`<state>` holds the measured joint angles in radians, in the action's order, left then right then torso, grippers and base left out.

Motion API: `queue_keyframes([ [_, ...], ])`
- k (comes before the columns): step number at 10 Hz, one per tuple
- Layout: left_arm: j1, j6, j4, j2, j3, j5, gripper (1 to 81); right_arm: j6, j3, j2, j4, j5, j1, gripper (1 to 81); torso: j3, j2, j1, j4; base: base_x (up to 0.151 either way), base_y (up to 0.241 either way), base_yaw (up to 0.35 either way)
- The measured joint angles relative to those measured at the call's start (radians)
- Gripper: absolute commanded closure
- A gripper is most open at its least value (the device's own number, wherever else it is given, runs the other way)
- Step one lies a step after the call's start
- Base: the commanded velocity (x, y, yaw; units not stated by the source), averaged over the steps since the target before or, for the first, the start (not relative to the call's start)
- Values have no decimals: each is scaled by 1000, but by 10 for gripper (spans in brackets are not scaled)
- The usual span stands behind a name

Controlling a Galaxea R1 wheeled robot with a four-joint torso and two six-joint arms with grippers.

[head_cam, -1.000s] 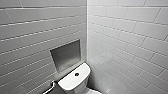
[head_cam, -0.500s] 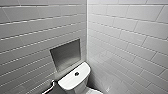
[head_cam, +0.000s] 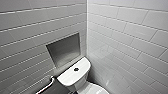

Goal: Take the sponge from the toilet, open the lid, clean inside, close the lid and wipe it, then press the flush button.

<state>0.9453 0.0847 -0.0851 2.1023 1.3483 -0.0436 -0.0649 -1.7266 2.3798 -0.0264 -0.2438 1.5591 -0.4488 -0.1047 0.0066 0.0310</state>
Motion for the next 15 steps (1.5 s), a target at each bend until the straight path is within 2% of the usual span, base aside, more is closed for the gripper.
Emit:
queue_keyframes([
  [2, -119, 0, 39, -14, -38, -67, 10, 0, 0, 0, 0, -2, -5, 811, -16, 0, 0, 0, 0, 0, 0],
  [6, -343, 0, 143, -5, -77, -210, 10, 0, 1, 0, -1, -18, -5, 811, -16, 1, 1, 0, 0, 0, 0],
  [9, -462, 0, 218, 39, -81, -267, 10, 0, 1, 14, -1, -21, -4, 811, -16, 2, 1, 0, 0, 0, 0],
  [12, -582, 0, 296, 74, -47, -306, 10, -1, 1, 18, -2, -37, -5, 811, -19, 2, 1, 0, 0, 0, 0],
  [15, -687, 1, 353, 164, 63, -372, 10, -1, 1, 26, -2, -44, -8, 811, -40, 3, 2, 0, 0, 0, 0],
])
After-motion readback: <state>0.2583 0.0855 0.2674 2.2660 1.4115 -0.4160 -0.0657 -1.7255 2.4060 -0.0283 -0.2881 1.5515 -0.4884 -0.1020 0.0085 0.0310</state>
